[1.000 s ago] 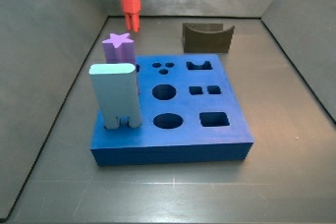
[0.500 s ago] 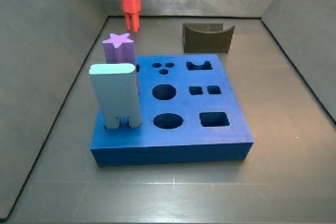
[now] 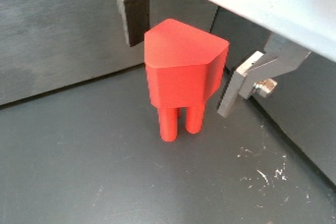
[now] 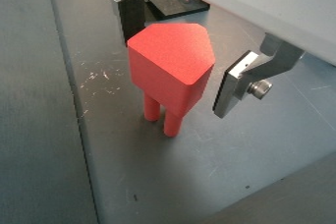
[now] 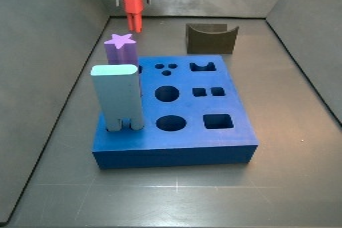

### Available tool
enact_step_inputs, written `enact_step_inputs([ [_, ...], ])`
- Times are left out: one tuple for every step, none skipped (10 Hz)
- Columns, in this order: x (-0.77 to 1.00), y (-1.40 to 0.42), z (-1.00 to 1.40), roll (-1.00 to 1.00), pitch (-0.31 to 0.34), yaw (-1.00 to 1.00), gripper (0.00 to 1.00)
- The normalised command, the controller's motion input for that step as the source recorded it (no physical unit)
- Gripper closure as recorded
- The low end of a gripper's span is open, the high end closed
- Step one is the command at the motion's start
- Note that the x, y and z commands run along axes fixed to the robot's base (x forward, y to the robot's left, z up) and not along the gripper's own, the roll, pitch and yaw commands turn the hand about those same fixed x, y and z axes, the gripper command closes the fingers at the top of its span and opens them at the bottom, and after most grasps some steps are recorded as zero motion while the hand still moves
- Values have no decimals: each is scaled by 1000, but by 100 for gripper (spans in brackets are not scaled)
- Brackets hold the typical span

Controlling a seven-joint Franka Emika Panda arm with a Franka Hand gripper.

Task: Pick up the 3 prong object. Move up. Move to above the board. Insert the 3 prong object.
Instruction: Pick up the 3 prong object.

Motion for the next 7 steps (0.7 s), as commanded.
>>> enact_step_inputs([
  [0,0,0,0,0,0,100],
  [0,0,0,0,0,0,100],
  [0,0,0,0,0,0,100],
  [0,0,0,0,0,0,100],
  [0,0,0,0,0,0,100],
  [0,0,0,0,0,0,100],
  [0,0,0,0,0,0,100],
])
